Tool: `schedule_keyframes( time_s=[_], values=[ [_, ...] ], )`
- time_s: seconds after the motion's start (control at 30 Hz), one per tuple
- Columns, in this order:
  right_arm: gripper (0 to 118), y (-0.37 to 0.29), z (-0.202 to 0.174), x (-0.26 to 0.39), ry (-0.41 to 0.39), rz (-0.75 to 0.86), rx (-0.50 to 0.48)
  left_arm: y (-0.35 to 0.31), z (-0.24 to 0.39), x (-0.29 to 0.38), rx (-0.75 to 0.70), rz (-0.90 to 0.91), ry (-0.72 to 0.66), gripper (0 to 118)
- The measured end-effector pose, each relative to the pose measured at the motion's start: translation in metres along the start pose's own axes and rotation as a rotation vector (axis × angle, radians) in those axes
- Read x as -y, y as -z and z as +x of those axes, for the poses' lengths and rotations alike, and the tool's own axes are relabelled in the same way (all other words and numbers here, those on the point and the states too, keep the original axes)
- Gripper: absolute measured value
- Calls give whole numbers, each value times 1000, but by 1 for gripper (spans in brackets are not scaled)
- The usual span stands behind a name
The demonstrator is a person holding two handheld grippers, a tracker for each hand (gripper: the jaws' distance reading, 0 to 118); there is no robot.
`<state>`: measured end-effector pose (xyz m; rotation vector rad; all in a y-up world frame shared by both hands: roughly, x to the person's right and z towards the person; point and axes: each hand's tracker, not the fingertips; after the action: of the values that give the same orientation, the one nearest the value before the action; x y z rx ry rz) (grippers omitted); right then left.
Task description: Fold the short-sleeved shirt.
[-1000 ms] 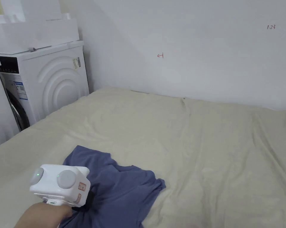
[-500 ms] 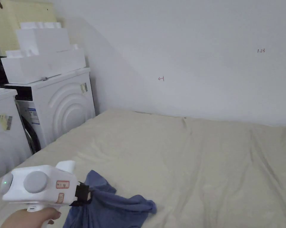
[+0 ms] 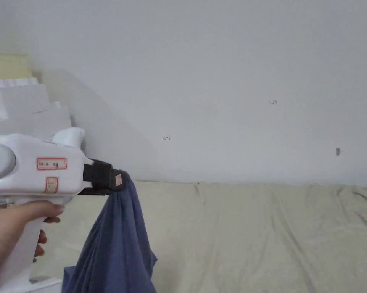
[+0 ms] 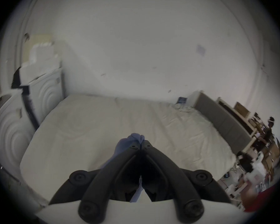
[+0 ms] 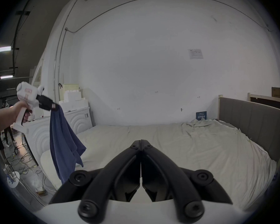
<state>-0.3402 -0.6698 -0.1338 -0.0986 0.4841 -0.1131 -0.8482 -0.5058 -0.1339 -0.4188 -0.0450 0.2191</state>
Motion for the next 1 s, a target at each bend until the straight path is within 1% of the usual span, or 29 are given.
schedule_keyframes(
  time_s=[0.1, 0.17, 0.2, 0.23, 0.3, 0.37, 0.47, 0.6, 0.67, 0.8, 0.9, 1.0],
  values=[
    [2, -9, 16, -7, 18, 32, 20, 16, 58, -32, 119, 21, 31, 0],
    [2, -17, 26, -13, 3, 63, 62, 36, 100, -49, 180, 5, 92, 0],
    [2, -19, 30, -14, -1, 67, 65, 43, 113, -51, 200, 4, 109, 0],
    [2, -22, 37, -16, -1, 67, 61, 56, 133, -55, 191, -11, 160, 0],
    [2, -27, 48, -18, 2, 75, 75, 82, 160, -53, 233, -43, 184, 0],
    [2, -31, 59, -17, 13, 78, 100, 111, 184, -47, 245, -73, 201, 0],
    [2, -37, 77, -10, 26, 77, 113, 171, 215, -22, 283, -152, 224, 0],
    [2, -38, 97, 6, 2, 40, 155, 257, 248, 34, 303, -312, 258, 0],
    [2, -35, 107, 15, -4, 13, 167, 302, 260, 65, 299, -390, 271, 0],
    [2, -30, 126, 33, 12, -38, 188, 378, 280, 132, 256, -567, 286, 0],
    [2, -25, 136, 46, 26, -70, 198, 416, 284, 172, 215, -665, 302, 0],
    [2, -20, 144, 58, 46, -103, 200, 433, 287, 197, 203, -680, 325, 0]
  ],
)
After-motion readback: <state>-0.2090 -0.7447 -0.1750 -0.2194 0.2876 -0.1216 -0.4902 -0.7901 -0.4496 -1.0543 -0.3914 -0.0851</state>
